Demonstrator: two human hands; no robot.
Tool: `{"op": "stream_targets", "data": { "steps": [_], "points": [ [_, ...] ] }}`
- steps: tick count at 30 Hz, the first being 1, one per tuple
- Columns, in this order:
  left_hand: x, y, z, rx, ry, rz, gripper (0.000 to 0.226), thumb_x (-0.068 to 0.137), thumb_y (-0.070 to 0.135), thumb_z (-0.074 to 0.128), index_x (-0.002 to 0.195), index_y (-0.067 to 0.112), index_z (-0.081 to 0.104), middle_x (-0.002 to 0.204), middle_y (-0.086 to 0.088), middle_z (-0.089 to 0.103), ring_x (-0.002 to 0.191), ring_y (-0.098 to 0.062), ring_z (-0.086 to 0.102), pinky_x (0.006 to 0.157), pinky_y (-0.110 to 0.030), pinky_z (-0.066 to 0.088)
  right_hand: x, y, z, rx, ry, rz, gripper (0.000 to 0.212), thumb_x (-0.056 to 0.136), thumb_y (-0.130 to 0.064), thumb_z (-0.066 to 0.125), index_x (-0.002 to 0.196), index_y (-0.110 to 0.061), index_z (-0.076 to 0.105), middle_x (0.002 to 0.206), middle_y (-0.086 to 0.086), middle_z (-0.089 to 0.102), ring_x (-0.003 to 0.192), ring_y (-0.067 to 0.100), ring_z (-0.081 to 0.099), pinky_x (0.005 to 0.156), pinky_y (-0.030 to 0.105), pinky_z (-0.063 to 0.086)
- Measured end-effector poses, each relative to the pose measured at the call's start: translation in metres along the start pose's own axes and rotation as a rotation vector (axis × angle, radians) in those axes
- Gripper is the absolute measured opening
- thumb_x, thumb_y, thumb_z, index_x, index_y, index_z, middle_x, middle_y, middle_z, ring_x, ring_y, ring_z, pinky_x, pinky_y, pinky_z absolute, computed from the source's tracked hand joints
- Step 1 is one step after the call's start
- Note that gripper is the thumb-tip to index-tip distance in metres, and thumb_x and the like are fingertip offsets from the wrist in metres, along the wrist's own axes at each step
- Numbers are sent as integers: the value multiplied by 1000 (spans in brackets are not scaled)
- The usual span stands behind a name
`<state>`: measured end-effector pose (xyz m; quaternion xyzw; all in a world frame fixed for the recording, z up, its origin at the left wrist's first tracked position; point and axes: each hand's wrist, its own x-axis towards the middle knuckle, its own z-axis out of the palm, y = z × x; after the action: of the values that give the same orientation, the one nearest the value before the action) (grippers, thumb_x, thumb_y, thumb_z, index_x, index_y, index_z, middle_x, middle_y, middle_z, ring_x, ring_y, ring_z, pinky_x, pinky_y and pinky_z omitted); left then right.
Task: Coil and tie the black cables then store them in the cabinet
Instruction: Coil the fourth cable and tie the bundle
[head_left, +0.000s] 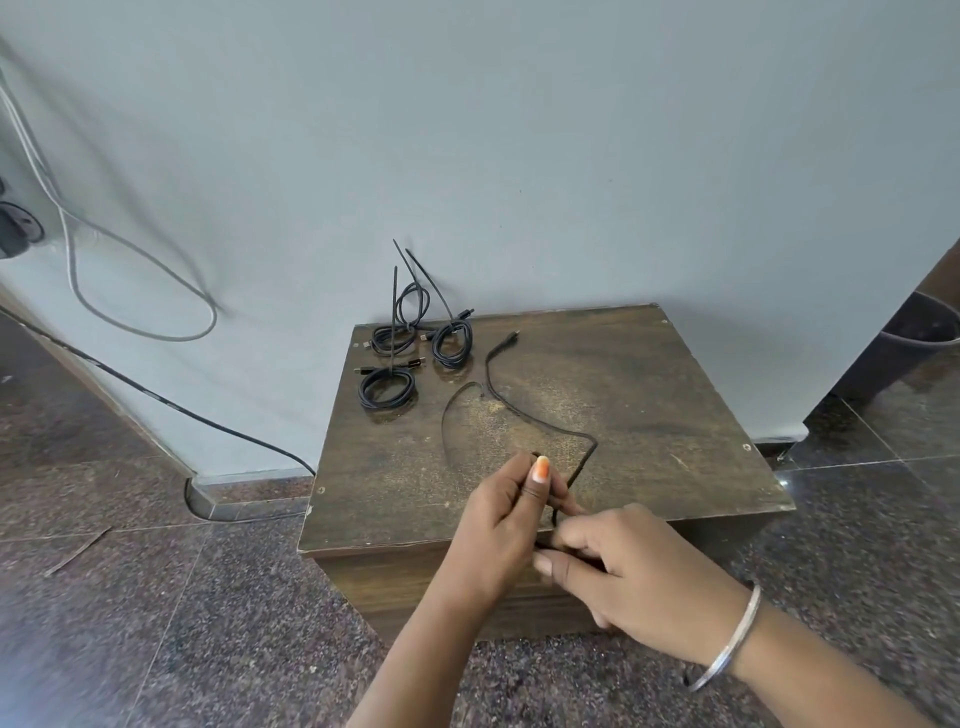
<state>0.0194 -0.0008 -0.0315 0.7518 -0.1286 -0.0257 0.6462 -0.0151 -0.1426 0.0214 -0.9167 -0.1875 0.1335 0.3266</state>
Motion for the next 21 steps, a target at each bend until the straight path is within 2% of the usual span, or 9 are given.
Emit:
{"op": "stream_targets", "data": {
  "steps": [2, 5, 8, 11, 12, 14, 16, 18, 21],
  "points": [
    [1, 1, -2, 27, -11, -5, 37, 101, 29, 38, 81, 8, 59, 73, 0, 62, 75, -12, 60, 72, -25, 47, 1, 2, -3, 121, 52, -27, 31, 90, -41, 56, 72, -18, 66, 45, -1, 59, 39, 4, 50, 46, 15, 38],
    [0, 4, -5, 50, -78, 0, 38, 99, 35, 37, 71, 16, 54, 61, 6, 55, 62, -7, 49, 63, -23, 39, 3, 7, -11, 335, 141, -48, 29, 89, -39, 58, 71, -19, 70, 43, 0, 56, 40, 3, 48, 47, 16, 38],
    [-2, 3, -4, 17, -180, -54, 39, 102, 30, 34, 74, 11, 55, 52, -4, 57, 59, -2, 52, 65, -17, 39, 4, 10, -20, 703, 242, -5, 32, 83, -37, 60, 69, -10, 69, 43, 1, 50, 39, 6, 41, 40, 11, 31],
    [-3, 4, -2, -93, -282, -124, 45, 104, 28, 29, 79, 3, 58, 47, -7, 52, 72, 2, 63, 79, -8, 41, 6, 17, -24, 979, 327, 62, 32, 81, -34, 60, 69, -5, 68, 44, 2, 46, 36, 6, 32, 38, 16, 21],
    [-4, 4, -1, -156, -314, -151, 48, 103, 30, 28, 78, 4, 59, 46, -6, 50, 80, -3, 67, 86, -12, 43, 8, 19, -25, 1044, 349, 80, 30, 82, -32, 59, 69, -6, 68, 44, 1, 46, 34, 6, 29, 38, 18, 18],
    [-4, 5, 0, -293, -361, -218, 52, 102, 38, 28, 73, 9, 61, 45, -6, 47, 100, -18, 68, 99, -31, 43, 12, 25, -26, 1138, 369, 129, 30, 84, -31, 58, 69, -7, 68, 44, 0, 46, 32, 5, 25, 38, 19, 18],
    [-3, 3, -2, -371, -398, -243, 53, 99, 44, 30, 72, 11, 62, 43, -2, 46, 107, -27, 65, 102, -41, 40, 15, 30, -25, 1193, 355, 185, 31, 85, -31, 58, 69, -6, 67, 45, 0, 46, 30, 5, 24, 35, 17, 19],
    [-2, 1, -5, -414, -424, -246, 52, 98, 46, 34, 74, 10, 63, 41, 1, 46, 107, -31, 65, 103, -41, 39, 17, 35, -24, 1200, 332, 225, 31, 84, -32, 58, 70, -7, 67, 46, -1, 46, 30, 4, 24, 34, 16, 20],
    [-1, -1, -8, -430, -439, -253, 51, 96, 49, 37, 74, 12, 65, 39, 4, 44, 104, -35, 66, 92, -26, 45, 20, 38, -21, 1163, 329, 250, 29, 82, -33, 60, 68, -9, 69, 46, -1, 46, 30, 4, 24, 34, 16, 19]
  ]
}}
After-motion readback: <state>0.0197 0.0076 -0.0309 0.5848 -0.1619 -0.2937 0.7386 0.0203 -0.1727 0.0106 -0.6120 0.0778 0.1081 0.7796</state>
